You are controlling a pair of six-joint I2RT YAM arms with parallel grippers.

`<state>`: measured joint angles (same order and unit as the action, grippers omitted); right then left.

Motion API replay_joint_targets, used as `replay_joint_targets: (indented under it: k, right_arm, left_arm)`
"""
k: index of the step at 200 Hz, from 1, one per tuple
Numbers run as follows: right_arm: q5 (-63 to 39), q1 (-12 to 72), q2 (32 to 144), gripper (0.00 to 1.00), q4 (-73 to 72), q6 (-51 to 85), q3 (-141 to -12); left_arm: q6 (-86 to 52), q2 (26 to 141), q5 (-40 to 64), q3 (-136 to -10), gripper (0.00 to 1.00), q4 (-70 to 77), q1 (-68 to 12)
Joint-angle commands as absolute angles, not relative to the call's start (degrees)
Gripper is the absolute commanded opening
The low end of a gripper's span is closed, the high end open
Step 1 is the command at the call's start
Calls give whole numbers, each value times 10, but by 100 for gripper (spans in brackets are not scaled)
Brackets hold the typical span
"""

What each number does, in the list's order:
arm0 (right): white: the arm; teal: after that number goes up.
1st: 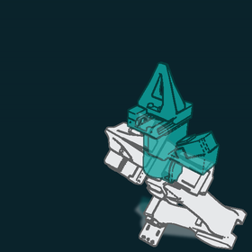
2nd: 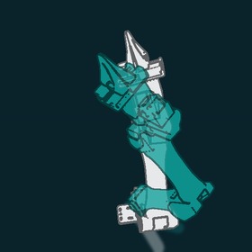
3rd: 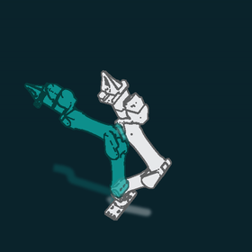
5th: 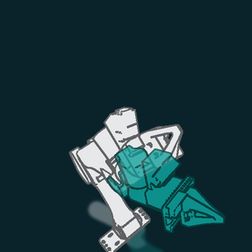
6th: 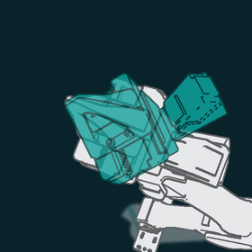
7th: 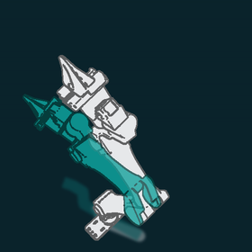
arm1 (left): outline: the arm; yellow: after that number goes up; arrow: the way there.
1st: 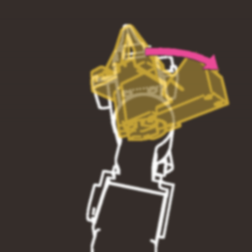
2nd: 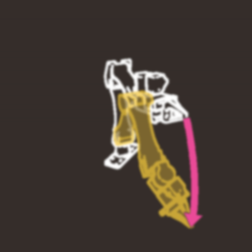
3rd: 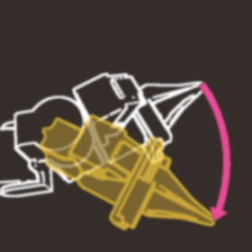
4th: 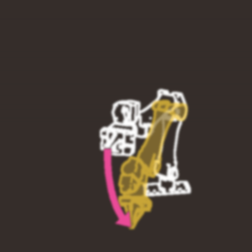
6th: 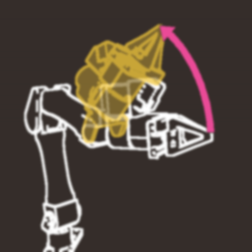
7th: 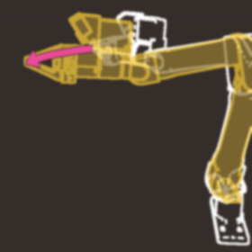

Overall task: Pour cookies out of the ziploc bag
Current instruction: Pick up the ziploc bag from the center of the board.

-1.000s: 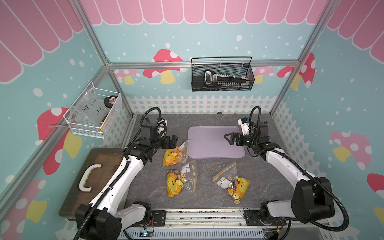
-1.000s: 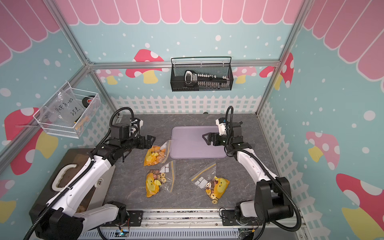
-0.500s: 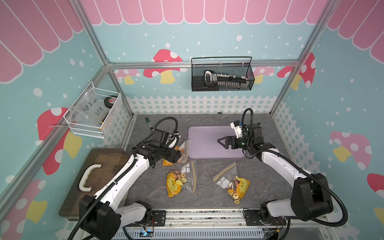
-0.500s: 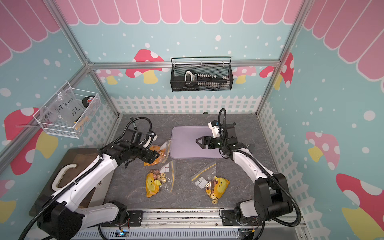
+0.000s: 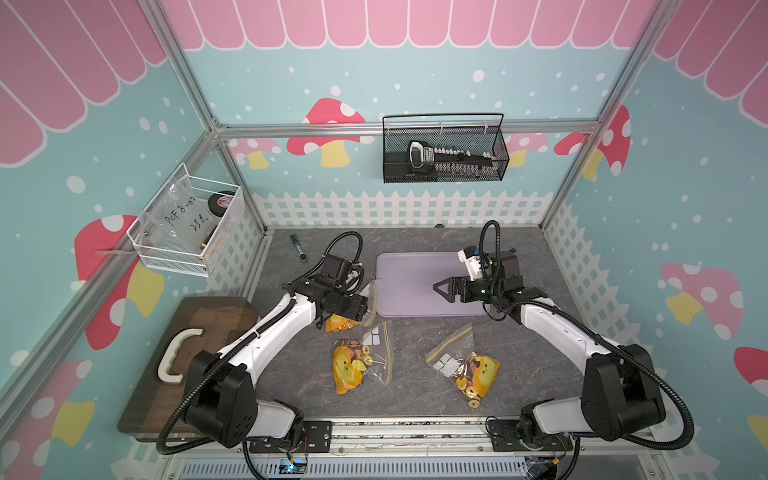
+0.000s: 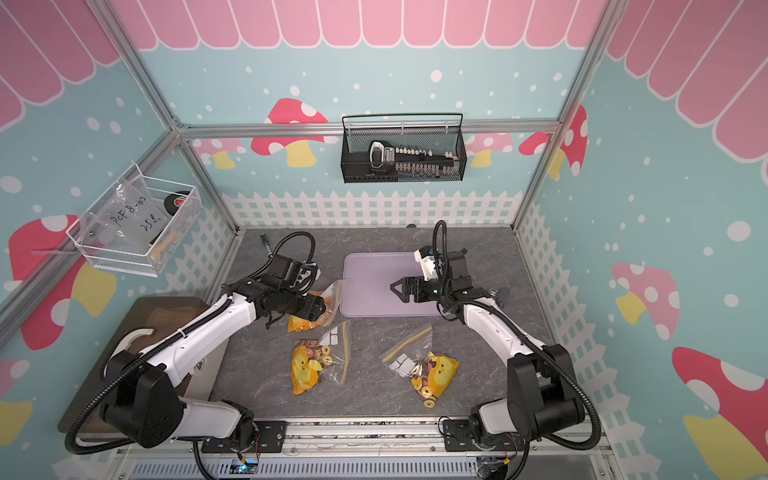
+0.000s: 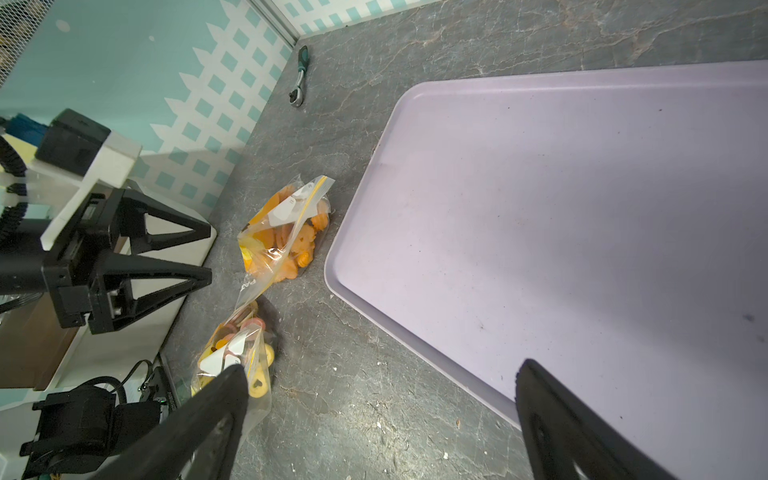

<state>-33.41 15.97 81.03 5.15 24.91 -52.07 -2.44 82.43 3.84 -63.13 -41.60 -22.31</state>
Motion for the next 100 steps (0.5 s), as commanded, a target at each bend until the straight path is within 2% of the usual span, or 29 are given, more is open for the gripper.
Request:
replay_joint_targets:
  k: [1, 39, 55, 67, 78, 100]
  right_arm:
    - [-329, 167, 821, 99, 55, 242, -518]
    - [-329, 178, 825, 99, 55, 239, -521]
    - [-332, 183, 825, 98, 55, 239, -522]
    - [-329, 185, 825, 98, 55, 239, -523]
    - [-328, 187, 825, 97, 55, 238, -522]
    - [-324, 188, 828, 96, 55, 239, -523]
  left_arm:
    - [-43, 847, 2, -660, 77, -397, -226]
    - [-44, 904, -8, -697, 74, -402, -229]
    - [-42, 924, -13, -708, 68, -404, -231]
    - [-40, 935, -14, -714, 67, -406, -232]
    - [-37, 944, -17, -718, 61, -407, -232]
    - [-34, 962, -15, -729, 60, -411, -232]
